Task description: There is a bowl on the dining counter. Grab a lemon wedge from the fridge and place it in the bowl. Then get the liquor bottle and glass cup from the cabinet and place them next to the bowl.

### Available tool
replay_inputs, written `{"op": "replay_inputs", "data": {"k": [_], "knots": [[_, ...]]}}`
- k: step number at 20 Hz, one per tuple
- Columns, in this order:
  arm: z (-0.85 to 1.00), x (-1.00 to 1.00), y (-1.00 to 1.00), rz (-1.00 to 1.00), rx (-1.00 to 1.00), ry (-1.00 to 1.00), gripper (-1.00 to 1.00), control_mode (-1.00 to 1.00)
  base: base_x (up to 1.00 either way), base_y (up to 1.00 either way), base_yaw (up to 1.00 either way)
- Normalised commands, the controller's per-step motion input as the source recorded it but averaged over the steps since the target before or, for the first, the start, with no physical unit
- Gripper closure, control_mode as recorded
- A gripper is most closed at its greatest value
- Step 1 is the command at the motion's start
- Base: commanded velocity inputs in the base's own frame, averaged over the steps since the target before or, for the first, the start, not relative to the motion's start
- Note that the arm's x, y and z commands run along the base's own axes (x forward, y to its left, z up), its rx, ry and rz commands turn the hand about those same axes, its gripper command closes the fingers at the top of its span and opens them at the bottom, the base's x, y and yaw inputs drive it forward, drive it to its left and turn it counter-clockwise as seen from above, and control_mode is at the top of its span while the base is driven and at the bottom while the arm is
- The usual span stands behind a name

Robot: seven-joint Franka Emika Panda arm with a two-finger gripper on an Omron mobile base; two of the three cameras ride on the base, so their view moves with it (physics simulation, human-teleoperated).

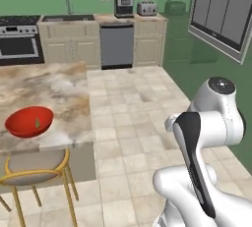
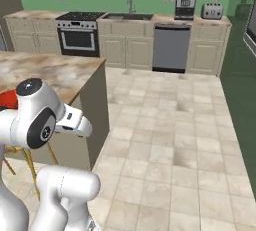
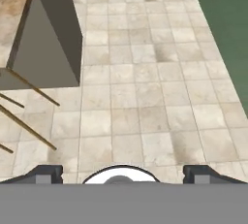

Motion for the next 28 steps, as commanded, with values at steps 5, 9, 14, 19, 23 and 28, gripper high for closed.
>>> {"op": "replay_inputs", "data": {"k": [5, 9, 14, 19, 23, 28], "knots": [[0.00, 0.00, 0.00, 0.00, 0.00, 0.00, -1.00, 1.00, 1.00, -0.65, 0.00], [0.00, 0.00, 0.00, 0.00, 0.00, 0.00, -1.00, 1.00, 1.00, -0.71, 0.00], [0.00, 0.00, 0.00, 0.00, 0.00, 0.00, -1.00, 1.00, 1.00, -0.62, 0.00], [0.00, 0.00, 0.00, 0.00, 0.00, 0.00, -1.00, 1.00, 1.00, -0.38, 0.01], [0.00, 0.00, 0.00, 0.00, 0.00, 0.00, -1.00, 1.00, 1.00, -0.28, 0.04], [0.00, 0.00, 0.00, 0.00, 0.00, 0.00, -1.00, 1.00, 1.00, -0.27, 0.04]]}}
